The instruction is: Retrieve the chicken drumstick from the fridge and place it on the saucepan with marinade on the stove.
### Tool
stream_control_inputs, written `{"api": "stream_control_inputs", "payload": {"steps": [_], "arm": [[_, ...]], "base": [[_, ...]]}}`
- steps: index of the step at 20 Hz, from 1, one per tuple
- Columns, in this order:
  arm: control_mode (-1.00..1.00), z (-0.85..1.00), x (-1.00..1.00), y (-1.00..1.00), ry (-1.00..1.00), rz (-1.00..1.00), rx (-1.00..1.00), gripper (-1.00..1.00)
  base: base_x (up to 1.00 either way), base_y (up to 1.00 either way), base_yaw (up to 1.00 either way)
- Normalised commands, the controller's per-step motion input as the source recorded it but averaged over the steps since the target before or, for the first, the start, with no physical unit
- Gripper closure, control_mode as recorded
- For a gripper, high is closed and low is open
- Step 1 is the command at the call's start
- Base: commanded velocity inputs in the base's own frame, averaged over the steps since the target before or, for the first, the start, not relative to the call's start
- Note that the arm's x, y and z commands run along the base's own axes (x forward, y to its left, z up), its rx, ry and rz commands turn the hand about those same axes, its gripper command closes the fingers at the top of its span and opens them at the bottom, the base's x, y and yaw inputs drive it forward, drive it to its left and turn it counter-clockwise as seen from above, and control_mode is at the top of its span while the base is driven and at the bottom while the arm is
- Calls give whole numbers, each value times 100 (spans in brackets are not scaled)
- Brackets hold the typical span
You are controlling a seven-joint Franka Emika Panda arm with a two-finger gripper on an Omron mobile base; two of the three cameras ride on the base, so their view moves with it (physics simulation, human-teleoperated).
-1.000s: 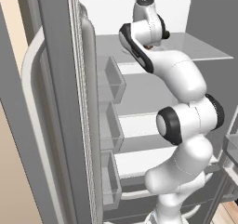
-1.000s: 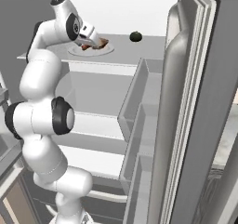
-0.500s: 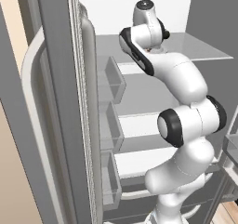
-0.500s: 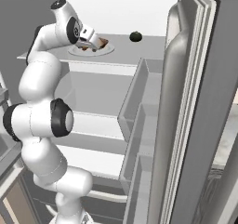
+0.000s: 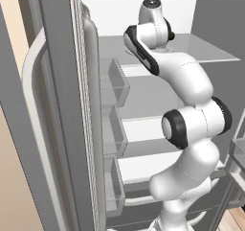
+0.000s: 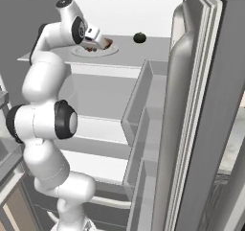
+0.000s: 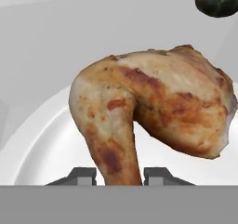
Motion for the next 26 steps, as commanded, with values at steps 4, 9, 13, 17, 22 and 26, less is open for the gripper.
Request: {"api": "stream_control_inputs", "payload": {"steps": [4, 9, 13, 17, 22, 26], "arm": [[-100, 0, 15, -1, 4, 21, -1, 100], [-100, 0, 2, -12, 1, 28, 0, 100], [-100, 0, 0, 0, -26, 14, 0, 100], [-100, -2, 0, 0, -38, 10, 0, 100], [-100, 0, 1, 2, -7, 1, 0, 100], [-100, 22, 0, -4, -7, 0, 2, 100]], "base": [[0, 0, 0], [0, 0, 0], [0, 0, 0], [0, 0, 0], [0, 0, 0], [0, 0, 0]]}}
